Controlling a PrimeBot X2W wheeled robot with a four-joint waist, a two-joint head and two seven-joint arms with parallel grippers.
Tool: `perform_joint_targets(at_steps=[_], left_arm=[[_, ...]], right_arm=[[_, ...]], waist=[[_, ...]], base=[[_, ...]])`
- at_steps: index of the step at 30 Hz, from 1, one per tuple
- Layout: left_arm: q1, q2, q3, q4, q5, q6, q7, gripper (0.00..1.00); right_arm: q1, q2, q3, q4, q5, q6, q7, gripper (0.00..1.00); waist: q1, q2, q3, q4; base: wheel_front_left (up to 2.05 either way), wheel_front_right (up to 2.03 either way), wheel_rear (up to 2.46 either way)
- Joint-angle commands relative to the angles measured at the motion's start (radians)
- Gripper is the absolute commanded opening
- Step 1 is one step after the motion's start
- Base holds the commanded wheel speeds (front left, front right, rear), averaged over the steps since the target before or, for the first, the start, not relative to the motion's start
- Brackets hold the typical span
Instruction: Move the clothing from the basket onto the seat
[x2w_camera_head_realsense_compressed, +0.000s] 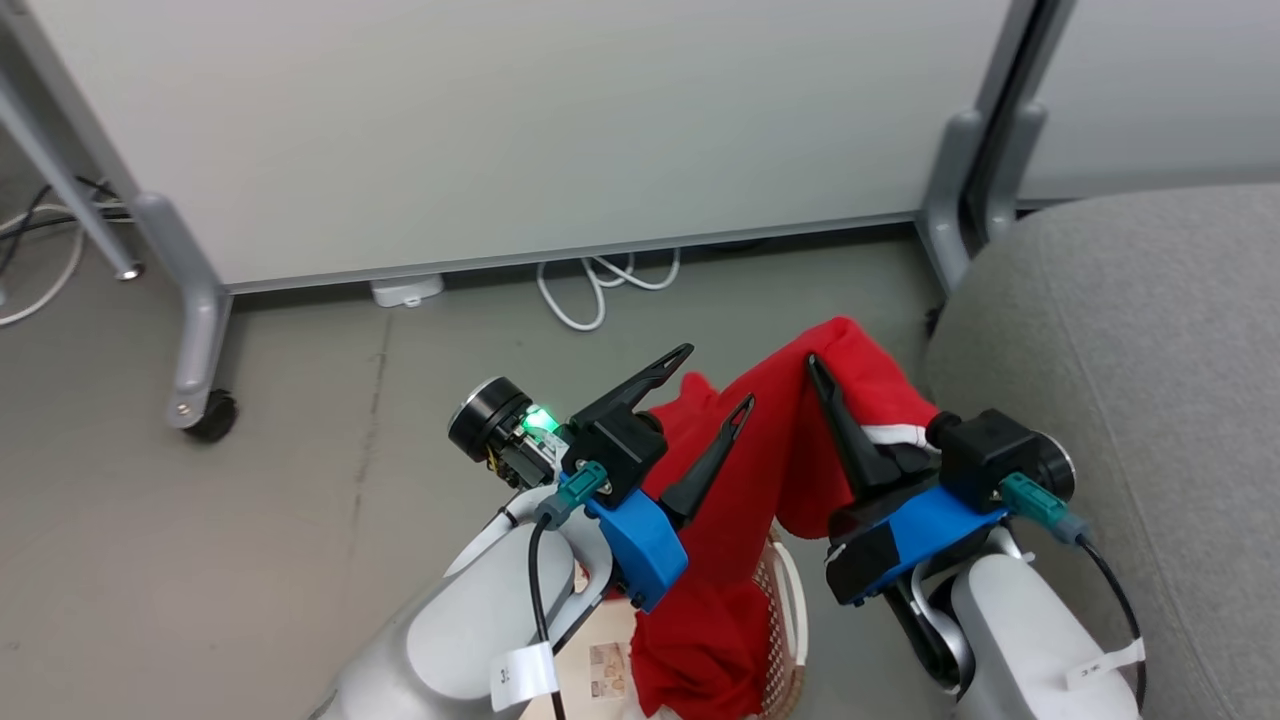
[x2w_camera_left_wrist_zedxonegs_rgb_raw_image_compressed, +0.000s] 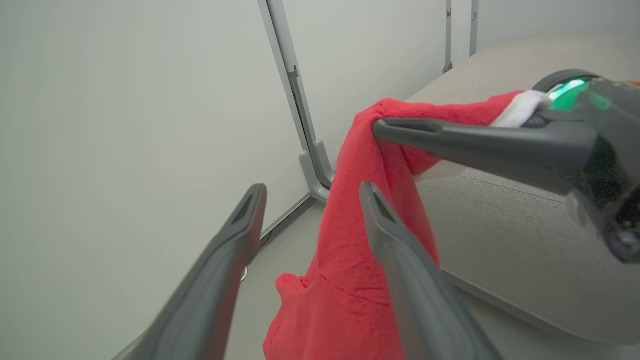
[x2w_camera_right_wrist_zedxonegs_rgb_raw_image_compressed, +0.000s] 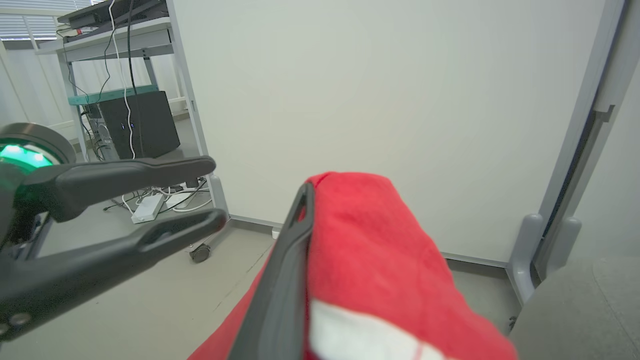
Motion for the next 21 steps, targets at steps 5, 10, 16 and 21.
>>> perform_joint_targets(at_steps=[5, 10, 16, 21], left_arm=[[0.018, 0.012, 0.008, -0.021, 0.017, 0.001, -0.003, 1.00], [0.020, 0.018, 0.009, -0.036, 0.026, -0.002, -0.003, 1.00], [0.025, 0.017, -0.006, -0.048, 0.040, -0.006, -0.003, 1.00], [0.032, 0.016, -0.016, -0.058, 0.048, -0.011, -0.003, 1.00]], right_arm=[[-0.028, -0.003, -0.044, -0.038, -0.016, 0.000, -0.004, 0.00], [-0.043, -0.003, -0.080, -0.068, -0.026, 0.000, -0.004, 0.00], [-0.035, -0.003, -0.130, -0.099, -0.035, 0.000, -0.004, 0.00], [-0.012, -0.003, -0.180, -0.118, -0.038, 0.000, -0.004, 0.00]], waist=[[0.0000, -0.0001, 0.045, -0.099], [0.0000, -0.0001, 0.074, -0.171], [0.0000, -0.0001, 0.102, -0.253], [0.0000, -0.0001, 0.119, -0.311]], base=[[0.00, 0.00, 0.00], [0.00, 0.00, 0.00], [0.00, 0.00, 0.00], [0.00, 0.00, 0.00]])
